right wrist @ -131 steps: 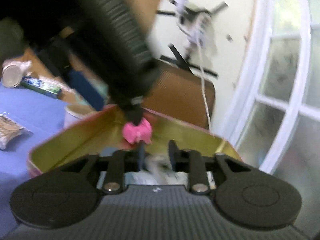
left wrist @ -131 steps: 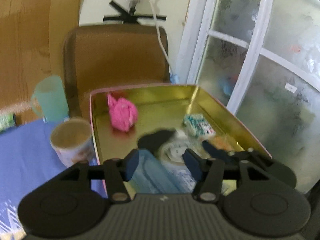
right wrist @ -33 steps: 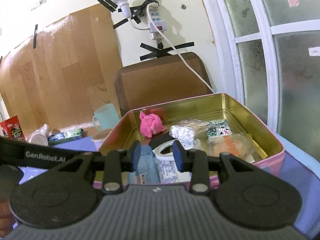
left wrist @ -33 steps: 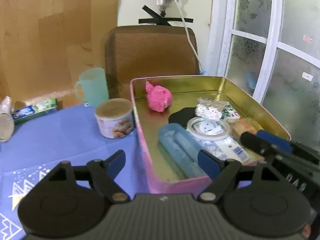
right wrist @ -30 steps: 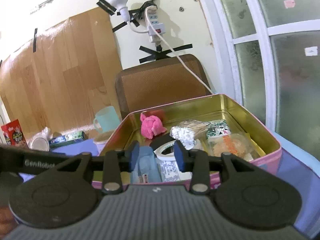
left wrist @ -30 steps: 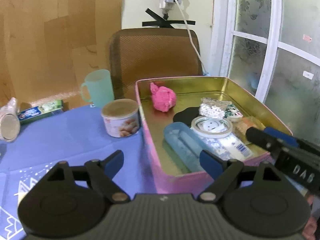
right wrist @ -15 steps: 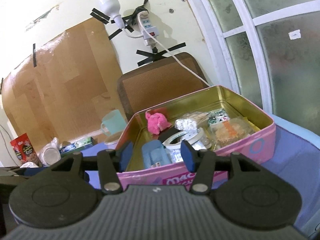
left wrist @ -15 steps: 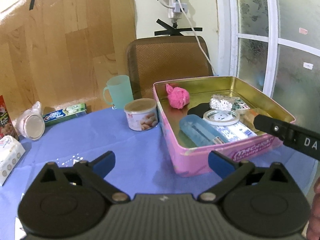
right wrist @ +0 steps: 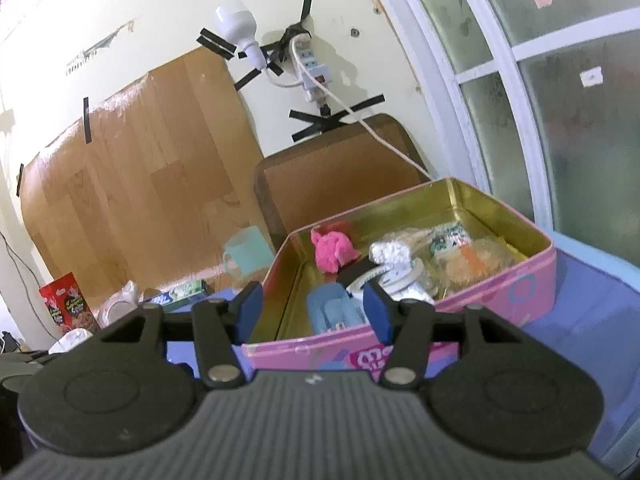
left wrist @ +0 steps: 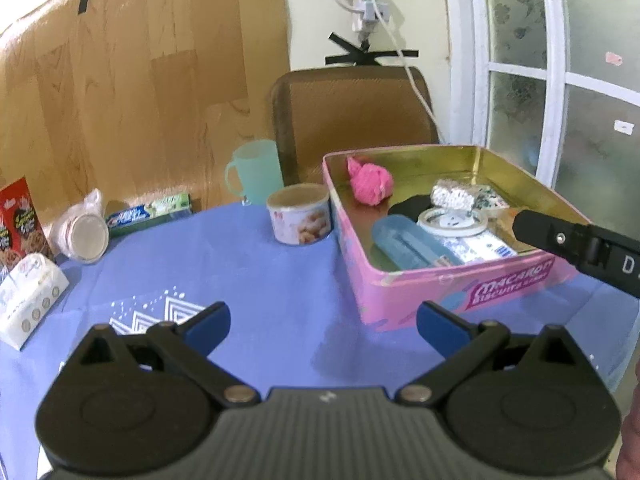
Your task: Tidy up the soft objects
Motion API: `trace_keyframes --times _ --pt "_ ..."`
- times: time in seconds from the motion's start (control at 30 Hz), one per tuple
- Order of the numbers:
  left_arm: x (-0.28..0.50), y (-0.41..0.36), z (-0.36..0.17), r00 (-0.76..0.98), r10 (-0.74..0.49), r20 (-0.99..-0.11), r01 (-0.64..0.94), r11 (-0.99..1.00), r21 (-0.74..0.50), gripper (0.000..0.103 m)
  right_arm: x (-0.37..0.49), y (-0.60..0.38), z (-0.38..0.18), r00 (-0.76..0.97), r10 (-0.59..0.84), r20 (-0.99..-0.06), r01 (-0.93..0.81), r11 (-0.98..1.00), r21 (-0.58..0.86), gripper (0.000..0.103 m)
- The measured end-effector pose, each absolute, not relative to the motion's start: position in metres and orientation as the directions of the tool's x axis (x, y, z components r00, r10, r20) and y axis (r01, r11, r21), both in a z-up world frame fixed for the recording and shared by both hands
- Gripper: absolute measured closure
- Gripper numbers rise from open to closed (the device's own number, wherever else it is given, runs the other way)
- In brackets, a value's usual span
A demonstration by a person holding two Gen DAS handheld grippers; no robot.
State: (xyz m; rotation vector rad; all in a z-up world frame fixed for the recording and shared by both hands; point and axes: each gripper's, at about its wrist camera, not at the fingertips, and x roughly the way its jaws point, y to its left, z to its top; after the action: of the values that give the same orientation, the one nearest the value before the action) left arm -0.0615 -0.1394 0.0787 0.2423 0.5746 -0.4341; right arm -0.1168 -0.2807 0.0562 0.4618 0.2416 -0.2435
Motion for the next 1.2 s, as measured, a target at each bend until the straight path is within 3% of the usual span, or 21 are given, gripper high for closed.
trace_keyframes --times 0.73,1.2 --pt "-0.023 -0.118 0.03 0.704 -0.219 -0.676 0.364 0.928 0.079 0.0 -0.091 -0.268 0.023 0.93 -0.145 -0.338 0.288 0.858 0.425 0.038" --pt "-0.024 -0.117 0.037 0.761 -0.213 -0.613 0.346 0.932 0.105 0.0 -0.096 -0.263 0.035 0.946 -0.177 -0.27 0.274 0.882 0.383 0.035"
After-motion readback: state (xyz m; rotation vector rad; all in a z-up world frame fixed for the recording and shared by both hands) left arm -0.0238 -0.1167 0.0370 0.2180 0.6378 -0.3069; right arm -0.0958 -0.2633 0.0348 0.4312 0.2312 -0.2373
